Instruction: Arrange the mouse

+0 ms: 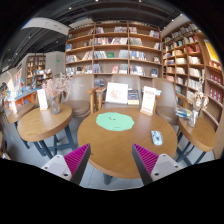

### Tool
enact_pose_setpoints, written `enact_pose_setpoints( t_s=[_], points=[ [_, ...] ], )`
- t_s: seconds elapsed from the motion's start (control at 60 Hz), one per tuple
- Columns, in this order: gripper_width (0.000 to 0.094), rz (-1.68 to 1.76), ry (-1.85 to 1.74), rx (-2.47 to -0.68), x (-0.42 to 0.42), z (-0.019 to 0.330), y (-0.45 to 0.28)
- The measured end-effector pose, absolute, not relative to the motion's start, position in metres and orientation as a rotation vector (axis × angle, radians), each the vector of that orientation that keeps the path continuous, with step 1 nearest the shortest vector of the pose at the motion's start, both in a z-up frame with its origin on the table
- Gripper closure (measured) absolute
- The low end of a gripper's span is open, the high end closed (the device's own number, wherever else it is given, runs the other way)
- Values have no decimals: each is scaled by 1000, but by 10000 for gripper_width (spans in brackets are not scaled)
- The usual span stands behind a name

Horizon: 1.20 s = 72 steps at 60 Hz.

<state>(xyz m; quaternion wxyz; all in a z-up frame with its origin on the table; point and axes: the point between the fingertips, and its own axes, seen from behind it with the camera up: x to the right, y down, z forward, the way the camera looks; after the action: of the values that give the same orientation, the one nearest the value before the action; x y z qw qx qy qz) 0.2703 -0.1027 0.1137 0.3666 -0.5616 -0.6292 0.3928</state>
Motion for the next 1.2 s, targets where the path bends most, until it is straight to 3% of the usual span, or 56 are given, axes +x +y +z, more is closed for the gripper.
enact_pose_setpoints(
  t_s=[0.117, 0.533, 1.2],
  points=[
    [79, 953, -1584, -1487, 270, 122, -68],
    [77, 745, -1434, -1621, 246, 77, 105],
    [82, 720, -1512, -1715, 157, 14, 124]
  ],
)
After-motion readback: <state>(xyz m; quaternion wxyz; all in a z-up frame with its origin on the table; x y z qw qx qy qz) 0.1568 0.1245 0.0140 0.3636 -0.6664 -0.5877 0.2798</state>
